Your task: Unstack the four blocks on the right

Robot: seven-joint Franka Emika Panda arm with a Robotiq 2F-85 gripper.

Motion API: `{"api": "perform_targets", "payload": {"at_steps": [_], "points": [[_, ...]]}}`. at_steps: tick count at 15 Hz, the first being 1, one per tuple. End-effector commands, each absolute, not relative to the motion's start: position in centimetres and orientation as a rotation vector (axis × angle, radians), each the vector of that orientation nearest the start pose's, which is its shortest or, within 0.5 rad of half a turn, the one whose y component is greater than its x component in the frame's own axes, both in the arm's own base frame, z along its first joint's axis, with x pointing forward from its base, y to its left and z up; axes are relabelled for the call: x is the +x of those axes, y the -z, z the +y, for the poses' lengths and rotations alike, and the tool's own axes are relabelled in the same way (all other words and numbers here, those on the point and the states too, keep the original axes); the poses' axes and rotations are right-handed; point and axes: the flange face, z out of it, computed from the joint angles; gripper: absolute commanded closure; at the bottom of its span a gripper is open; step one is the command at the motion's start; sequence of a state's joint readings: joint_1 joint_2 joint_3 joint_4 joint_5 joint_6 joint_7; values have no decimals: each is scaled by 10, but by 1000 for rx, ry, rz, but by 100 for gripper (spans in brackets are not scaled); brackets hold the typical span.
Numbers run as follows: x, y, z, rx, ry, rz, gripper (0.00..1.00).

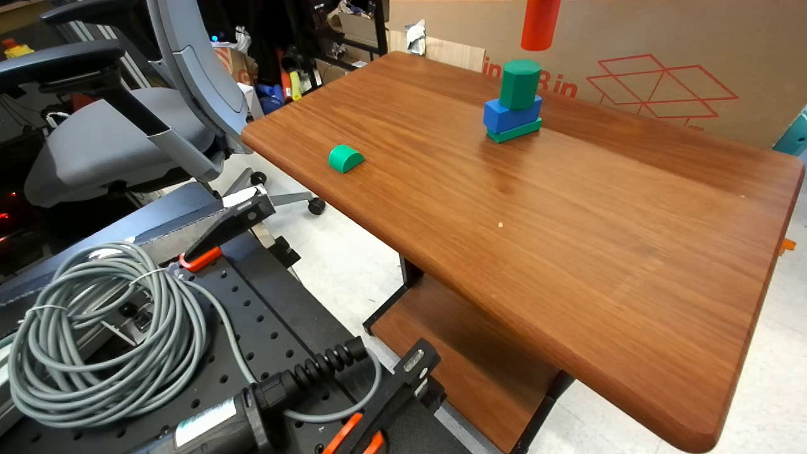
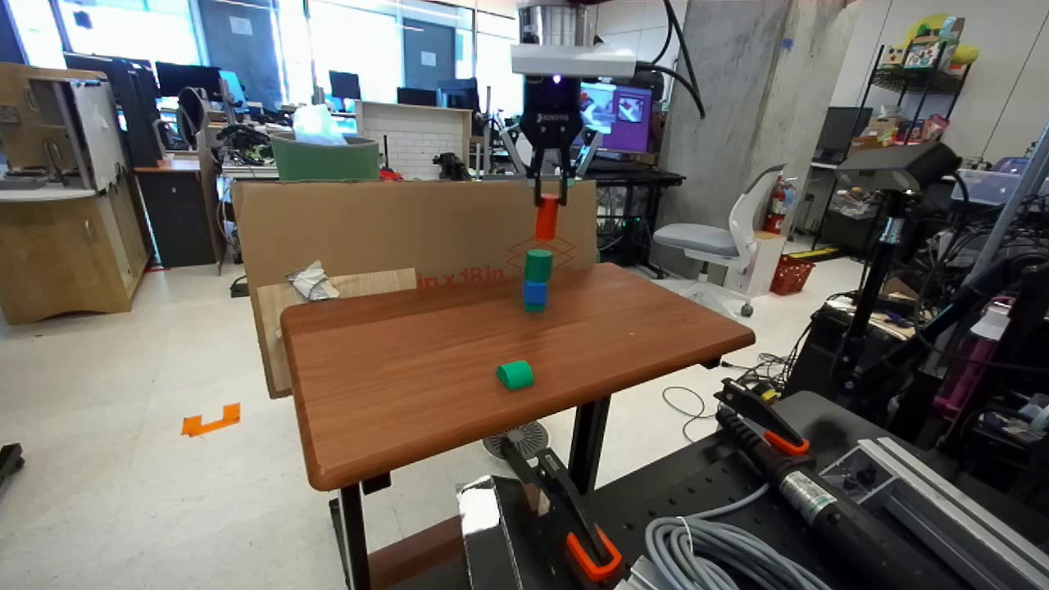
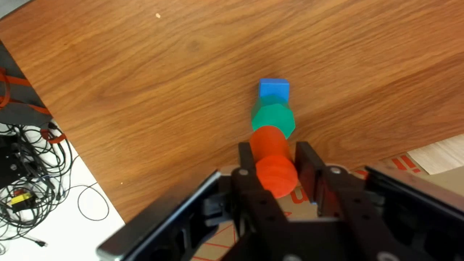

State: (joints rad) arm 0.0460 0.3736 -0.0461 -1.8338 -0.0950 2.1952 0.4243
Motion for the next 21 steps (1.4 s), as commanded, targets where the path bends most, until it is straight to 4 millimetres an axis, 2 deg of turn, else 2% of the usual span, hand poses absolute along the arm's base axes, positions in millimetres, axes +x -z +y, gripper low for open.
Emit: {"api": "perform_targets", "payload": {"at_steps": [1,3,5,7,16,21], "points": [[612,-376,-18,-3177,81,593,91],[604,-391,-33,-3169,100,647,91],[597,-391,-48,-3164,93,698,91],[592,-381,-61,-3153,67,742,91],[578,-291,-118,-3140,-215,934,91],[579,-245,-133,-3157,-324,986,91]]}}
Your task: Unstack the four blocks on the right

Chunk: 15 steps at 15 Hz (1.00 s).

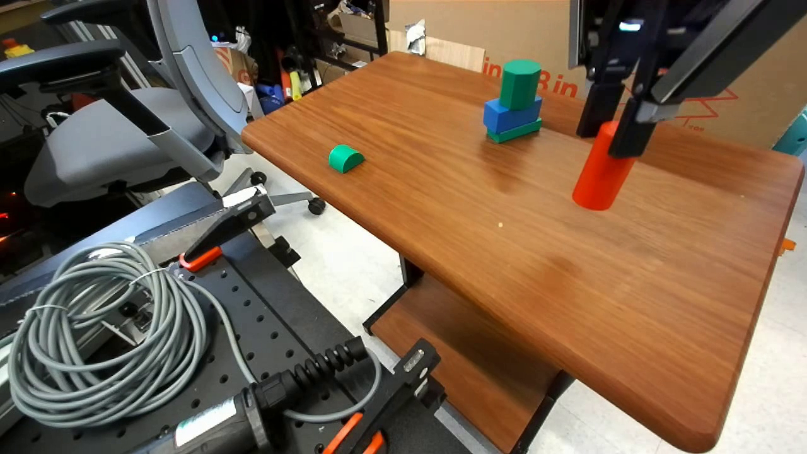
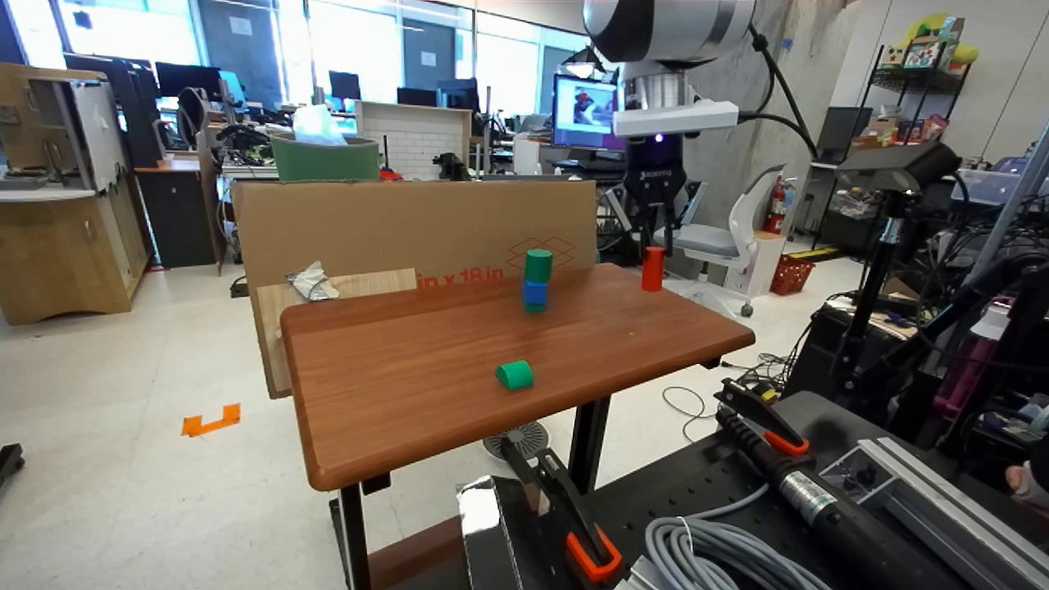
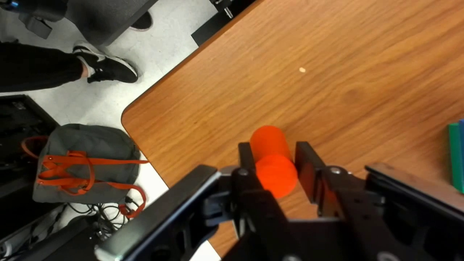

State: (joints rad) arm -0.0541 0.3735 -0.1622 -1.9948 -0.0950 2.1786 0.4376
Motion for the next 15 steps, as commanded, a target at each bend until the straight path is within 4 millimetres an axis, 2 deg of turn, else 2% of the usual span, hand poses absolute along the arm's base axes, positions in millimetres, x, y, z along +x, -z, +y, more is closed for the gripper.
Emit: {"api": "perform_targets", "payload": {"at_steps": [1,4,8,9,10,13,15], "points": [[579,-237,-133,-3162,-338,993,91],[582,-223,-129,-3164,-368,992,91],[584,-227,-124,-3175,-340,956,91],[584,-230,-124,-3168,-335,973,41],[584,-232,-125,-3165,-326,975,40],[584,-248,-127,-3150,-287,976,19],[582,-272,-126,-3133,-245,950,5]]}}
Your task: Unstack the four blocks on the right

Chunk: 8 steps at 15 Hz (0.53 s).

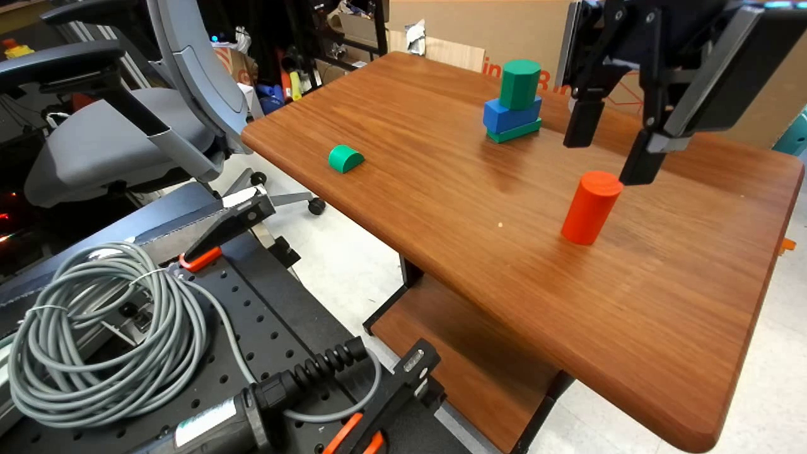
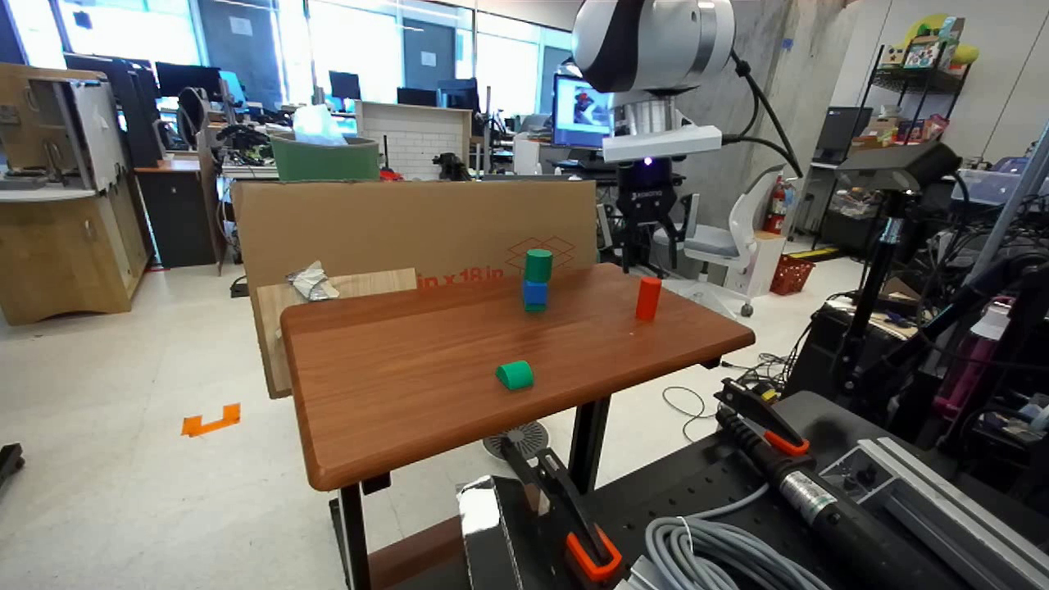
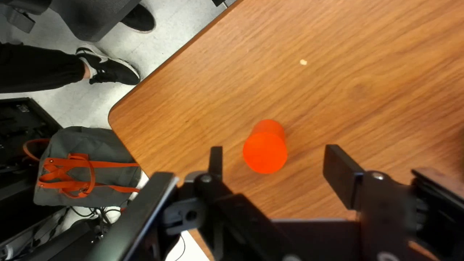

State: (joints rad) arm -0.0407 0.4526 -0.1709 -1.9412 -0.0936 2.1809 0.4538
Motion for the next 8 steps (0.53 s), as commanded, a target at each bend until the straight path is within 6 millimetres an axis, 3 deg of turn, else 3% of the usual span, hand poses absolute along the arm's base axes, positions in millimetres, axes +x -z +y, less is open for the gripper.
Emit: {"api": "perform_targets", "payload": {"at_steps": [1,4,8], "points": [[583,-286,-124,-3132,-195,937,1],[591,-339,-109,-3132,-65,897,0],[592,-385,-61,-3124,80,791,0]]}}
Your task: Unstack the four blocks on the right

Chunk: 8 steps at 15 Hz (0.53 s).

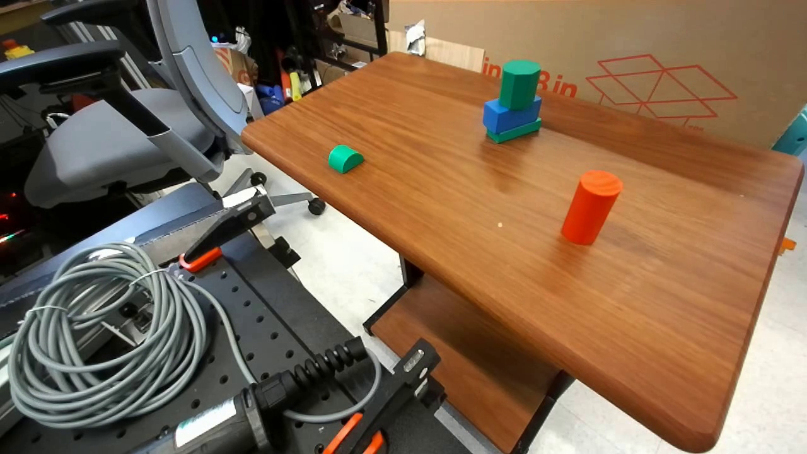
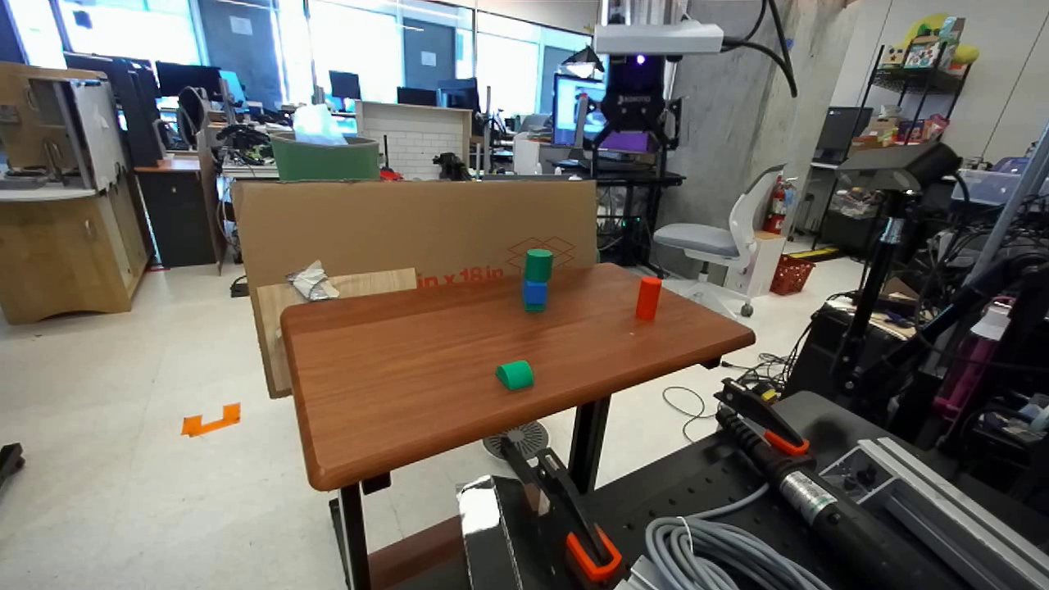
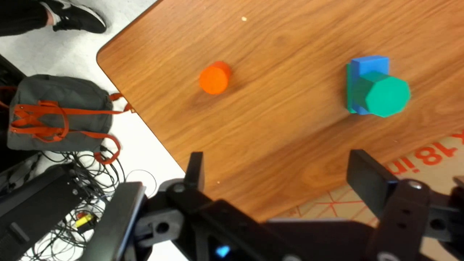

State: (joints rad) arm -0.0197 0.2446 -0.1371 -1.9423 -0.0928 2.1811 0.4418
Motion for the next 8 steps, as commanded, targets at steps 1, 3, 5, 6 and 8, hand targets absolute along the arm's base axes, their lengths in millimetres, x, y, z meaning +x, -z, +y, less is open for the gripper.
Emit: {"api": "perform_targets", "payload": {"at_steps": [1,3,5,6,8], "points": [[594,-389,-46,-3124,96,766,0],[599,-391,-18,-3123,135,698,0],[601,-387,2,-3120,121,646,0],[601,-384,10,-3123,119,622,0],[602,-376,21,-3134,125,606,0]]}}
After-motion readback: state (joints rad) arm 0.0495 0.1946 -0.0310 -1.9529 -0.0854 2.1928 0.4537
